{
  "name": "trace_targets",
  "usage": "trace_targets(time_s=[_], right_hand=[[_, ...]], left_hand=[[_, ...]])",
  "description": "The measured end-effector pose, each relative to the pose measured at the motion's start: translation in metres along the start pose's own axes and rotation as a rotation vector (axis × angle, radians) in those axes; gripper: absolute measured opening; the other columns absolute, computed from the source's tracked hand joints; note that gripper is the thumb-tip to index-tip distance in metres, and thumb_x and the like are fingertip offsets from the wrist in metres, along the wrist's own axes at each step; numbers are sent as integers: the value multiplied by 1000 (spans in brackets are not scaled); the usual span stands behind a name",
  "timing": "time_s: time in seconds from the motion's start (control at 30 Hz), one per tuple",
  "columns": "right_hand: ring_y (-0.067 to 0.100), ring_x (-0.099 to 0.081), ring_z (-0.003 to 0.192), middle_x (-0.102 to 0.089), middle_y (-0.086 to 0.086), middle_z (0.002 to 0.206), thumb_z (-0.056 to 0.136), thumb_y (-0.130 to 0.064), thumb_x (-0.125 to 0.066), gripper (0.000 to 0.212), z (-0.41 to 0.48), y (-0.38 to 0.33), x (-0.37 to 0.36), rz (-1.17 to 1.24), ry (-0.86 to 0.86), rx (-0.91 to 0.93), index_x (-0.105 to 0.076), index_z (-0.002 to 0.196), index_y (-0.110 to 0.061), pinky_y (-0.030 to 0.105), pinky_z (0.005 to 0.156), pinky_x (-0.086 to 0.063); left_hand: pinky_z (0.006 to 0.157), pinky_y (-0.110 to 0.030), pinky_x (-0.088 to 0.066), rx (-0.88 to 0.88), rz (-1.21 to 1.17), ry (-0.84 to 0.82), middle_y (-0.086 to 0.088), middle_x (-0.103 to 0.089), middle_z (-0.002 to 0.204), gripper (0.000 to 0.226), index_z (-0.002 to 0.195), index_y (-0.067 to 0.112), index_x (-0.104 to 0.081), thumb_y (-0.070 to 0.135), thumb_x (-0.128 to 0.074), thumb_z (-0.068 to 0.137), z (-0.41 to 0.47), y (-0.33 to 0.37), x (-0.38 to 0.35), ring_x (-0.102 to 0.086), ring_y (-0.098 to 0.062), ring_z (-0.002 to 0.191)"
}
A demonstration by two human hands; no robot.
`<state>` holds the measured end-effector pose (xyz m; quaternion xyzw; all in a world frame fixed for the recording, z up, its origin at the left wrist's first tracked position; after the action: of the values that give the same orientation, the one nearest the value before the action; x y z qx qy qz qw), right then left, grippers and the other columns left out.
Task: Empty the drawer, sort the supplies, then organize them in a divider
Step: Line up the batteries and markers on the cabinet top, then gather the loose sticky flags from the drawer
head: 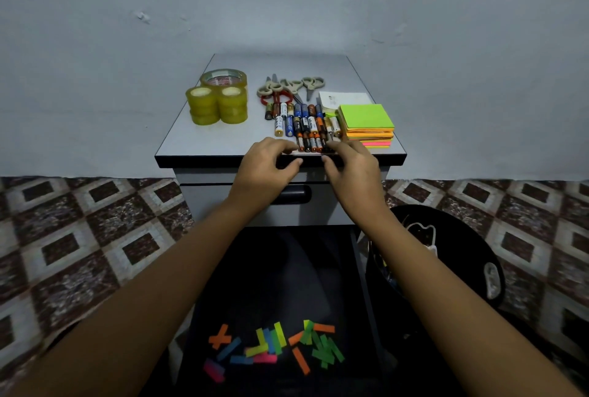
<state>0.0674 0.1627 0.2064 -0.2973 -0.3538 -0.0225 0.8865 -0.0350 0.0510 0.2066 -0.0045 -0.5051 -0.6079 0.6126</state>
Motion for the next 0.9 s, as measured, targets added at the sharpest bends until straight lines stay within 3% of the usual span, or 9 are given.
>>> trace_targets(time_s=[0.1,0.23,0.37,0.5,0.67,0.9], right_hand=[[26,-58,105,-63,14,113,89,-16,-62,33,-13,1,1,31,-51,-2,-63,119,-4,24,88,-41],[22,-60,101,-63,10,111,88,-20,-64,34,-42,7,-7,56,-155,-21,-63,120,-8,12,80,-34],[23,-62,102,-65,12,112,85,-17,-68,36,-81,17,-34,104,-337,-43,-64,119,-6,13,84,-37],[21,-62,100,-65,10,109,85,-19,-67,39,-119,31,-75,110,-556,-79,-62,122,-9,9,82,-35],[20,-61,100,-64,7,110,88,-22,-63,37,-162,51,-125,66,-866,-95,-61,123,-15,27,89,-47],[23,-57,110,-63,7,118,89,-16,-56,26,-205,79,-173,-60,-1246,-13,-64,114,-13,37,93,-45]], left_hand=[[87,-27,-45,-70,49,5,-9,-66,101,25,105,6,-68,16,-68,82,-21,-5,3,-60,-22,97],[82,-15,-37,17,20,-104,-6,-66,103,25,106,8,-68,16,-68,83,-56,-32,-6,-59,-17,95],[85,-16,-35,79,82,-266,-3,-65,106,24,109,10,-68,18,-66,86,-90,-62,-26,-57,-13,99],[77,-7,-32,181,79,-453,-2,-64,108,26,112,11,-67,18,-65,86,-122,-95,-54,-55,-8,96],[72,-3,-35,298,57,-681,1,-61,109,28,115,15,-64,23,-63,89,-157,-130,-89,-51,-3,91],[88,-25,-44,323,154,-927,-5,-60,113,24,113,16,-64,23,-58,90,-198,-162,-125,-57,-16,104]])
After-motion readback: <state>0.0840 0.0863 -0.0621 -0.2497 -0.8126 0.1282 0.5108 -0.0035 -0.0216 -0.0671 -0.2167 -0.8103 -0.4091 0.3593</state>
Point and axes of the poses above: each hand's wrist, its own z-axis towards the middle knuckle, its own x-axis out of the back of the hand, y = z × x, the point moved 7 cm from there along z, towards the middle knuckle
